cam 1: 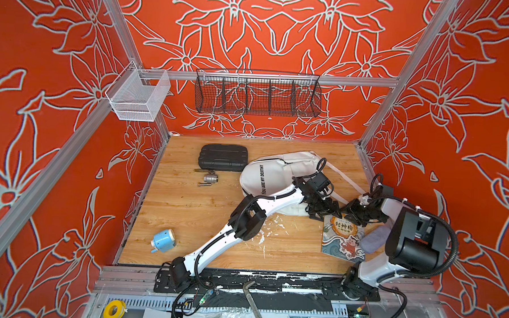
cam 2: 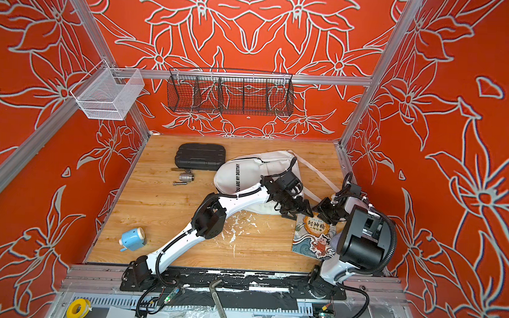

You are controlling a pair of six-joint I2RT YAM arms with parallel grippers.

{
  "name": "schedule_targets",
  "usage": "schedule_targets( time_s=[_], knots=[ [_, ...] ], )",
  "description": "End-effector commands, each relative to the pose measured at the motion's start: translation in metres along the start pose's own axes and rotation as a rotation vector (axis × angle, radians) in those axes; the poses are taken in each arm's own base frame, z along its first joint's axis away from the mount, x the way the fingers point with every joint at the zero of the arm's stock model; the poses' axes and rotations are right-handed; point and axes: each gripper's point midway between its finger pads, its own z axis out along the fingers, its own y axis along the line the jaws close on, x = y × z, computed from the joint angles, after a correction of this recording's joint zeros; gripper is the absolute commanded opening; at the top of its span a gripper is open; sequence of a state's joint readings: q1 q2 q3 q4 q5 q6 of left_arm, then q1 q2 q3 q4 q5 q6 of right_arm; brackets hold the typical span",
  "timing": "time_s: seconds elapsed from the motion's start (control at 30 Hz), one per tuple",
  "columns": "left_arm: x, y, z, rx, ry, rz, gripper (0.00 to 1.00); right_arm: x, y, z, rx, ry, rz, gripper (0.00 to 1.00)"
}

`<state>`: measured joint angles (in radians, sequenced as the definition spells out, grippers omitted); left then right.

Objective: Pack books, pencil case, and school supplies into a backpack
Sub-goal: Pick up the book from the bottom-right of the table.

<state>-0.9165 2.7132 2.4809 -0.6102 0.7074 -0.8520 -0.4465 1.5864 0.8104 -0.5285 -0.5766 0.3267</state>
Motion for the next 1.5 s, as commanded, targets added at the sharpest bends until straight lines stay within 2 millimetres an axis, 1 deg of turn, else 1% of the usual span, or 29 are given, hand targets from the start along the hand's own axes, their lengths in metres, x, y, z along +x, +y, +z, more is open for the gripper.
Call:
schedule_targets(
  time_s=[0.0, 0.1, 0.17, 0.27, 0.4, 0.5, 0.57, 0.6, 0.63, 0.73, 0.8, 0.87, 0.93, 0.97, 1.03, 1.1, 1.17, 1.2, 1.27, 1.3, 1.37, 1.4, 1.47],
  knots=[
    [-0.001, 0.010, 0.015, 0.045, 0.015, 0.014, 0.85, 0.024, -0.018, 0.019, 0.027, 0.095, 0.068, 0.39],
    [-0.004, -0.007, 0.008, 0.113, -0.026, 0.055, 0.81, 0.025, -0.019, 0.022, 0.025, 0.107, 0.073, 0.38],
    [-0.006, -0.014, 0.003, 0.148, -0.052, 0.071, 0.74, 0.025, -0.020, 0.022, 0.028, 0.106, 0.073, 0.37],
    [-0.007, -0.021, 0.000, 0.164, -0.066, 0.082, 0.55, 0.027, -0.021, 0.023, 0.030, 0.110, 0.075, 0.37],
    [-0.008, -0.028, -0.004, 0.176, -0.075, 0.101, 0.26, 0.023, -0.016, 0.017, 0.023, 0.088, 0.064, 0.37],
    [-0.006, -0.037, -0.009, 0.180, -0.086, 0.128, 0.09, 0.016, -0.008, 0.004, 0.018, 0.050, 0.046, 0.37],
    [-0.002, -0.047, -0.016, 0.181, -0.089, 0.164, 0.00, 0.008, 0.003, -0.011, 0.008, -0.007, 0.020, 0.38],
    [0.000, -0.054, -0.020, 0.182, -0.092, 0.187, 0.00, 0.004, 0.008, -0.019, 0.001, -0.036, 0.007, 0.38],
    [0.004, -0.061, -0.025, 0.179, -0.094, 0.213, 0.00, -0.002, 0.018, -0.030, -0.020, -0.084, -0.019, 0.38],
    [0.017, -0.084, -0.043, 0.168, -0.103, 0.296, 0.00, -0.018, 0.047, -0.072, -0.060, -0.230, -0.108, 0.40],
    [0.026, -0.098, -0.058, 0.164, -0.107, 0.348, 0.00, -0.023, 0.071, -0.102, -0.103, -0.318, -0.192, 0.43],
    [0.034, -0.106, -0.076, 0.134, -0.103, 0.403, 0.00, -0.025, 0.099, -0.132, -0.167, -0.408, -0.297, 0.47],
    [0.042, -0.111, -0.097, 0.085, -0.112, 0.473, 0.00, -0.024, 0.123, -0.156, -0.235, -0.478, -0.392, 0.50],
    [0.045, -0.114, -0.109, 0.065, -0.118, 0.513, 0.00, -0.022, 0.134, -0.168, -0.268, -0.512, -0.437, 0.51],
    [0.046, -0.114, -0.134, 0.023, -0.139, 0.567, 0.00, -0.019, 0.154, -0.184, -0.326, -0.560, -0.514, 0.52],
    [0.047, -0.110, -0.161, -0.013, -0.151, 0.596, 0.00, -0.013, 0.173, -0.194, -0.368, -0.578, -0.608, 0.52],
    [0.047, -0.099, -0.189, -0.049, -0.148, 0.627, 0.00, -0.001, 0.194, -0.199, -0.415, -0.585, -0.759, 0.53],
    [0.048, -0.093, -0.201, -0.068, -0.144, 0.641, 0.00, 0.007, 0.203, -0.200, -0.441, -0.590, -0.842, 0.54],
    [0.052, -0.078, -0.228, -0.117, -0.128, 0.680, 0.00, 0.031, 0.223, -0.202, -0.520, -0.598, -1.058, 0.57],
    [0.055, -0.073, -0.239, -0.142, -0.120, 0.701, 0.00, 0.041, 0.229, -0.204, -0.554, -0.611, -1.153, 0.59],
    [0.064, -0.058, -0.261, -0.222, -0.098, 0.758, 0.00, 0.060, 0.239, -0.207, -0.609, -0.638, -1.327, 0.65],
    [0.069, -0.051, -0.268, -0.257, -0.084, 0.784, 0.00, 0.065, 0.241, -0.206, -0.635, -0.636, -1.377, 0.65],
    [0.079, -0.040, -0.283, -0.327, -0.060, 0.850, 0.00, 0.081, 0.248, -0.203, -0.710, -0.574, -1.486, 0.65]
  ],
)
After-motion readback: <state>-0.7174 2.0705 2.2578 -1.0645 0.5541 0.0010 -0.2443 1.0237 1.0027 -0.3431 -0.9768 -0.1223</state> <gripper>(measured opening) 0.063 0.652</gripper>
